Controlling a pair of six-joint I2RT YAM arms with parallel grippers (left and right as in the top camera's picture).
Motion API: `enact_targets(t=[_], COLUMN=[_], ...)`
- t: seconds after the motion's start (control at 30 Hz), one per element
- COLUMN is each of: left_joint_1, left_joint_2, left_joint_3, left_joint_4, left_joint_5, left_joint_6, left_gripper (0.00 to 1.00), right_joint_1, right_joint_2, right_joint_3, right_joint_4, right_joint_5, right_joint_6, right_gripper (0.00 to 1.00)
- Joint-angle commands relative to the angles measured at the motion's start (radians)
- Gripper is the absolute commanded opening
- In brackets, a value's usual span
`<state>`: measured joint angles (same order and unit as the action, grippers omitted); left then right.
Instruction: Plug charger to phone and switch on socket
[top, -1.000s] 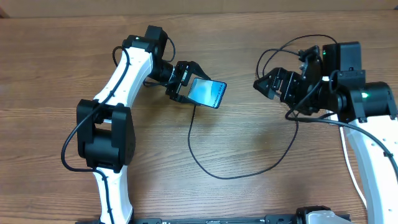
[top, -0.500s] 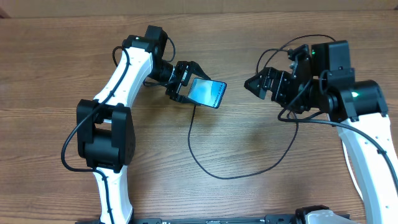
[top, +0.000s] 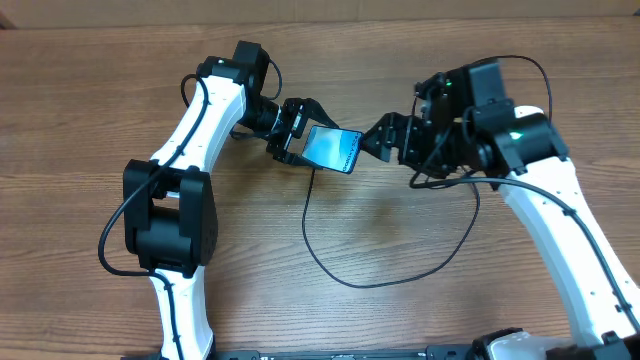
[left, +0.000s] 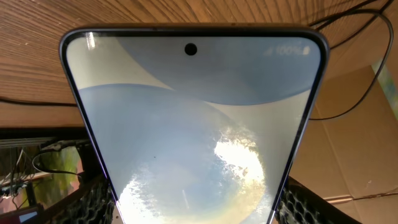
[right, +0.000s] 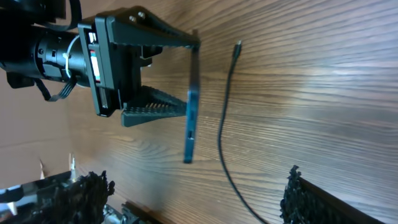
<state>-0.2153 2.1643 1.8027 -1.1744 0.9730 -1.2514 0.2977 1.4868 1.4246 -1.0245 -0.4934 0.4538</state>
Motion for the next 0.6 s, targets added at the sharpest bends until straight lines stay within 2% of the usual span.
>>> enact_targets(t=[0.0,0.07,0.3,0.57], left_joint_1=[0.003,0.004,-0.001,-0.001], left_joint_2=[0.006,0.006,0.006,0.006], left_joint_3=[0.028,0.028,0.028,0.028], left_joint_4=[0.002,0.004,0.024,0.027], left_joint_5=[0.044,0.043,0.04,0.041], left_joint_6=[-0.013,-0.014,-0.04,-0.054], left_gripper=[0.61,0.61,0.61,0.62], right_joint_1=[0.04,0.054,0.078,0.079], right_joint_2=[0.03,0.04,0.054,0.079], right_joint_3=[0.014,0.014,0.014,0.014], right_joint_4=[0.036,0.058,0.072,0.085], right_joint_5=[0.006,0.014,0.1,0.1], right_joint_6=[0.045,0.055,0.127,0.127], right_gripper=[0.9,0.86,0.83,0.68])
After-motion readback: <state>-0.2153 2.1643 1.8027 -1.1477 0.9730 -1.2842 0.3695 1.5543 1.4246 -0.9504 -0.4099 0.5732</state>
